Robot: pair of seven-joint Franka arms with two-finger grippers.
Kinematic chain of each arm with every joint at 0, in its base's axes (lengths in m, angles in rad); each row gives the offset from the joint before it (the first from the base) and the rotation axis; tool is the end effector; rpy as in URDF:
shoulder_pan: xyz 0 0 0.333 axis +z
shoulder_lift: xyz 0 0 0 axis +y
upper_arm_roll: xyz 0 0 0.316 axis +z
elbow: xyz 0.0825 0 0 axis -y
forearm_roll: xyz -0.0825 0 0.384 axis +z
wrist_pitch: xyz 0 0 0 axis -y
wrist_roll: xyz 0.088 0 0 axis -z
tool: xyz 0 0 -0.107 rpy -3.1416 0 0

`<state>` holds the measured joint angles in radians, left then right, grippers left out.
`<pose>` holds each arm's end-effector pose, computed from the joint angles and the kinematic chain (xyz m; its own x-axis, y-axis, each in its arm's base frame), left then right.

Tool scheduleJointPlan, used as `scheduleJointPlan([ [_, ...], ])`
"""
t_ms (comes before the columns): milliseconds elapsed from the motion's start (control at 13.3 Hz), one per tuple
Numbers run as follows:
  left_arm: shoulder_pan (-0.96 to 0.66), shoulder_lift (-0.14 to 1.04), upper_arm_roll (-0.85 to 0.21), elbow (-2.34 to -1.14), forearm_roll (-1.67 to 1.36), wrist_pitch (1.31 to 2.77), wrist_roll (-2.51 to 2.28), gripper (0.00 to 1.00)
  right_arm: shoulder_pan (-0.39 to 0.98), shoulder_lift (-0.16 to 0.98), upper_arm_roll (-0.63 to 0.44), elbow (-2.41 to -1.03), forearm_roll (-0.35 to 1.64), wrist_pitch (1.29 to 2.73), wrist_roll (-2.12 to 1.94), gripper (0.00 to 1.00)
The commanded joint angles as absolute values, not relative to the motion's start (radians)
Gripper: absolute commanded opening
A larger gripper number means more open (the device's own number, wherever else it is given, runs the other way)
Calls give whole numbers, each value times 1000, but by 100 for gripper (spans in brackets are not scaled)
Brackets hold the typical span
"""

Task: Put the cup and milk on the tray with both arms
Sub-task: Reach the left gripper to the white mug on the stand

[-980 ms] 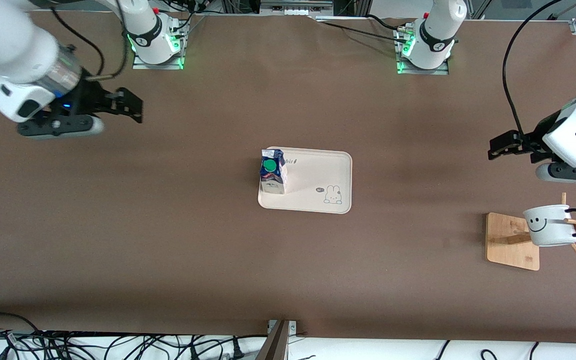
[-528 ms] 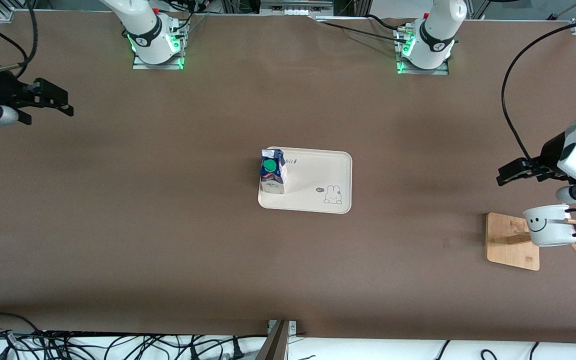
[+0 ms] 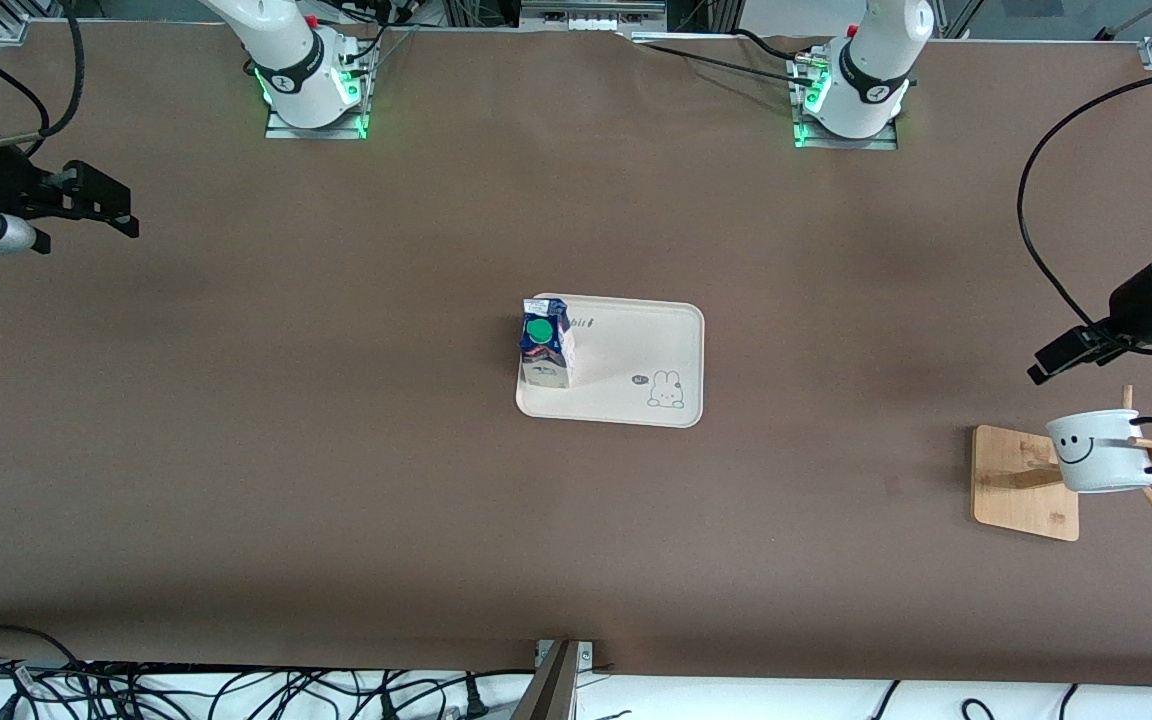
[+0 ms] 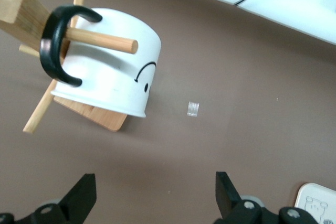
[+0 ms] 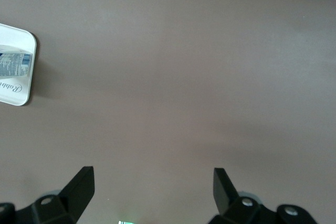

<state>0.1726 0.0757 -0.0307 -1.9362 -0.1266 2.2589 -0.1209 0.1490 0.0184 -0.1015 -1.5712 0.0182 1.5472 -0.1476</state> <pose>0.5946 0.0819 0.4705 0.9160 0.3327 0.2239 0.3064 -0.9409 0.1446 0.5564 0.0290 0.6121 0.9802 0.1942 -0.0394 0.1934 -0.9809 -0.0224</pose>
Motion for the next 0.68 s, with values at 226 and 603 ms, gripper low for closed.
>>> scheduleJointPlan([
  [226,202,-2,-40,-2186,-345,2604,18,100,158,52,-104,-1537,17,1549,-107,100],
  [603,212,58,-40,-2186,-696,2727,319,100,158,61,-106,-1526,51,1586,-109,100],
])
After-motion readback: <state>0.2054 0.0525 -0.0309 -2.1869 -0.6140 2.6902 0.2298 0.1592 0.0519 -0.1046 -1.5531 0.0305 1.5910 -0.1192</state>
